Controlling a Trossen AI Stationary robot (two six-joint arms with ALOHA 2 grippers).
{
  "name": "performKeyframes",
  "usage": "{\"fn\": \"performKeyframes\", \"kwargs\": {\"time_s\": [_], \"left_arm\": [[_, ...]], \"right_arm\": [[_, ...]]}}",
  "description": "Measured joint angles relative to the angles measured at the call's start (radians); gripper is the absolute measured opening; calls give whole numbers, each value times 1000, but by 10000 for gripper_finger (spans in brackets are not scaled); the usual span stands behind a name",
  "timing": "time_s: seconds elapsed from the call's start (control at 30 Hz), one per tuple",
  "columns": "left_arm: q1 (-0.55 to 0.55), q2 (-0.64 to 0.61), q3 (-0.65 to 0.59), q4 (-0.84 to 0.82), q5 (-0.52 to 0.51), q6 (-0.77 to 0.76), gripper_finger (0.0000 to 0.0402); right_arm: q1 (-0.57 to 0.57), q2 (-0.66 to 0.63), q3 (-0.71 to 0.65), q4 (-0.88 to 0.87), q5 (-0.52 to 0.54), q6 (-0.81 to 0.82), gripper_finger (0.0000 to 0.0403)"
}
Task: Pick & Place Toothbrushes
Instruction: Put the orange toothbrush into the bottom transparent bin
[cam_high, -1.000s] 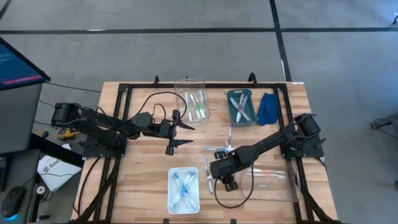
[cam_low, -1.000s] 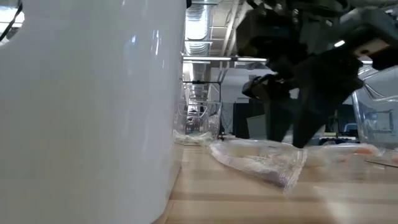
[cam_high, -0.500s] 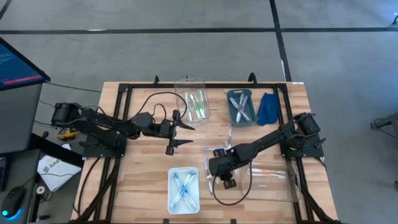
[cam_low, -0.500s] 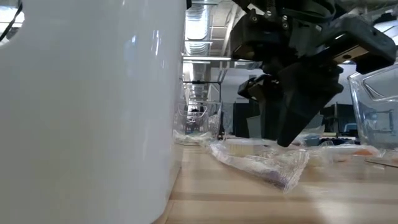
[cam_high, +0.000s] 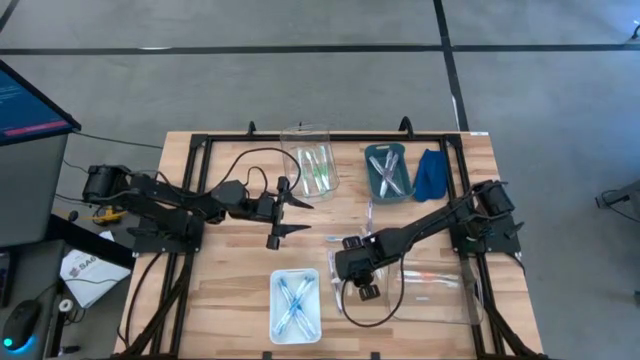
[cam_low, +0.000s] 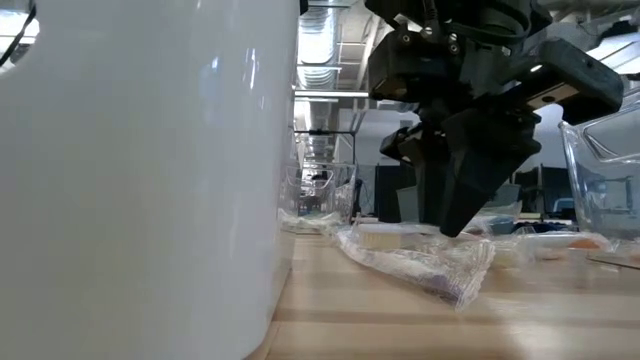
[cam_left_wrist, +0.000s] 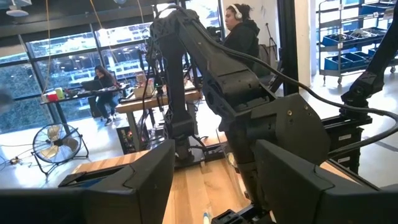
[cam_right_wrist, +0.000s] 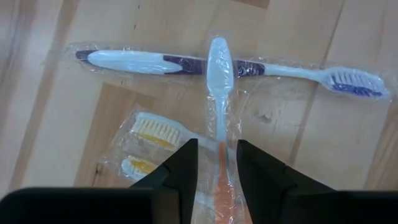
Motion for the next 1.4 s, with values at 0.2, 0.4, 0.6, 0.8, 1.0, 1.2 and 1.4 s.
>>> {"fn": "performKeyframes", "kwargs": {"time_s": [0.2, 0.4, 0.6, 0.8, 1.0, 1.2, 1.4], "left_arm": [[0, 0, 0, 0, 0, 0, 218], [0, 0, 0, 0, 0, 0, 218], [0, 0, 0, 0, 0, 0, 218], [0, 0, 0, 0, 0, 0, 218], [0, 0, 0, 0, 0, -1, 218], [0, 0, 0, 0, 0, -1, 218], [0, 0, 0, 0, 0, -1, 218]], "right_arm": [[-8, -1, -10, 4, 3, -3, 104], [-11, -1, -13, 3, 4, 5, 99], [-10, -1, -13, 3, 31, 8, 83], [-14, -1, -13, 8, 34, 8, 36], [-15, -1, -13, 13, 39, 19, 18], [-15, -6, -2, -11, 80, 27, 12], [-15, -8, 64, -83, 140, 5, 14]]}}
